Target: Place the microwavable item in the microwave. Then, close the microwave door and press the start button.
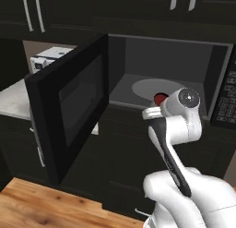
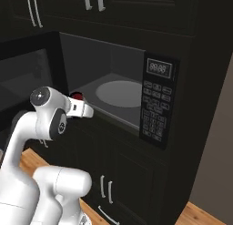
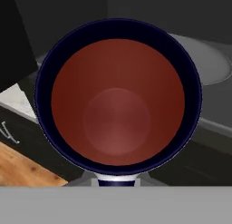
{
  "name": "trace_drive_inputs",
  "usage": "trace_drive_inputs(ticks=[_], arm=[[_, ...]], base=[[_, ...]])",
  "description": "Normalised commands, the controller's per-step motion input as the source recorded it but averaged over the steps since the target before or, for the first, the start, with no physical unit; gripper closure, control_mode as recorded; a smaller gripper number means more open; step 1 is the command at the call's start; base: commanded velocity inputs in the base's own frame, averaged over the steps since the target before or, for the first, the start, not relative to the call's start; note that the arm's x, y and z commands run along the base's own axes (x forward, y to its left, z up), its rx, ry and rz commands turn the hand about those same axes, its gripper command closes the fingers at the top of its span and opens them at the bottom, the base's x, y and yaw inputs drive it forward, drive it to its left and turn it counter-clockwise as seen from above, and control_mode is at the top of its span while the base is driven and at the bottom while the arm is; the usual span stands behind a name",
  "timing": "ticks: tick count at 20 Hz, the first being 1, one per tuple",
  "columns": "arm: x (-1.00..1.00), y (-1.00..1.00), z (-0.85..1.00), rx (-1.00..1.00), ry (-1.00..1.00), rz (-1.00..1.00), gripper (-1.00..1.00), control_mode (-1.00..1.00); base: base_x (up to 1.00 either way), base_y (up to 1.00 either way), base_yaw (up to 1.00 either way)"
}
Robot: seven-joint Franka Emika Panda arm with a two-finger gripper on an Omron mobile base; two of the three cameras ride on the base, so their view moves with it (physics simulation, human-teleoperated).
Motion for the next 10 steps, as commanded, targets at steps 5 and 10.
trace_drive_inputs(ticks=[5, 10], arm=[[0.69, -0.43, 0.24, 0.10, -0.01, 0.00, 1.00, -1.00], [0.67, -0.40, 0.11, 0.10, 0.00, 0.00, 1.00, -1.00]], base=[[0.00, 0.00, 0.00], [0.00, 0.00, 0.00]])
